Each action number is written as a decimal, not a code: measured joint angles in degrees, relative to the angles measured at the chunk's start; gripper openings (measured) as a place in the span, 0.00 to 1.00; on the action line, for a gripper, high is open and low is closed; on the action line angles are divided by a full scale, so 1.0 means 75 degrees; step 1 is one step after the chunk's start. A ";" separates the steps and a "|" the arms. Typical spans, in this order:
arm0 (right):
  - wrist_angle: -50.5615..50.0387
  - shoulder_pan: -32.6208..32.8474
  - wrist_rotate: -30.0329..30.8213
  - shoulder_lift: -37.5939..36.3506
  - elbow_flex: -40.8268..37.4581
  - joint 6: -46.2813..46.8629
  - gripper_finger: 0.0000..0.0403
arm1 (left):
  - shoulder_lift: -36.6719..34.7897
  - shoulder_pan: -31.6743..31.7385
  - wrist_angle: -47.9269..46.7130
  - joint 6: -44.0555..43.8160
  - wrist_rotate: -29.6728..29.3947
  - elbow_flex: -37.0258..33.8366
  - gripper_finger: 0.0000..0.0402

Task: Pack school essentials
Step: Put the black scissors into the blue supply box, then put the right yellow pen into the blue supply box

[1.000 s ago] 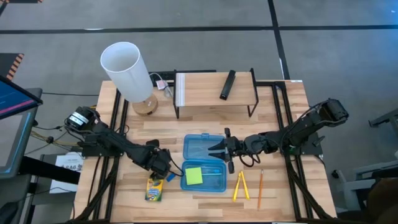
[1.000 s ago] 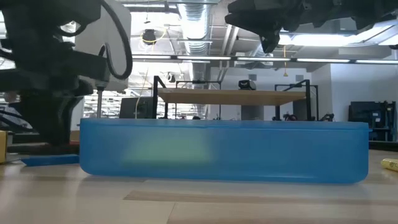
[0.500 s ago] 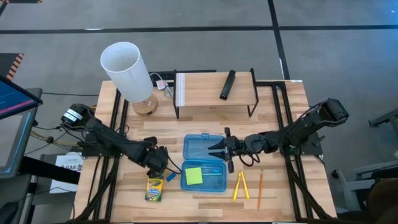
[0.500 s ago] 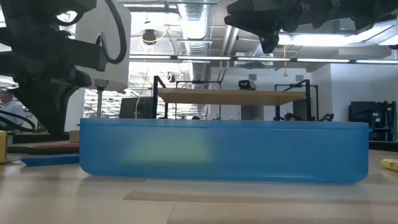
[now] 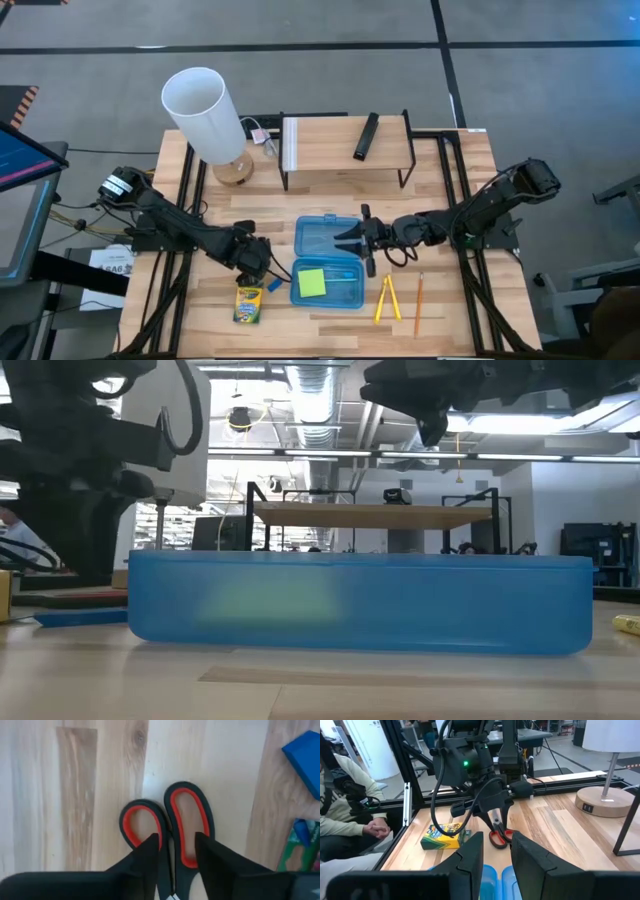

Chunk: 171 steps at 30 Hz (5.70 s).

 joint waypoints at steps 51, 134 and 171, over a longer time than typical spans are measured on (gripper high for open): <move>-0.0090 -0.0006 -0.0006 0.0000 0.0000 -0.0041 0.29 | 0.0409 0.0750 0.0630 0.0841 0.0499 -0.0015 0.05; -0.2221 0.0283 0.0437 -0.2358 0.0000 -0.0259 0.29 | 0.5455 0.1094 0.0668 0.1835 0.1306 0.7953 0.02; -0.2275 0.0426 0.0431 -0.2355 0.0000 -0.0174 0.29 | 0.2600 -0.0380 0.2329 0.3155 -0.0060 0.4675 0.18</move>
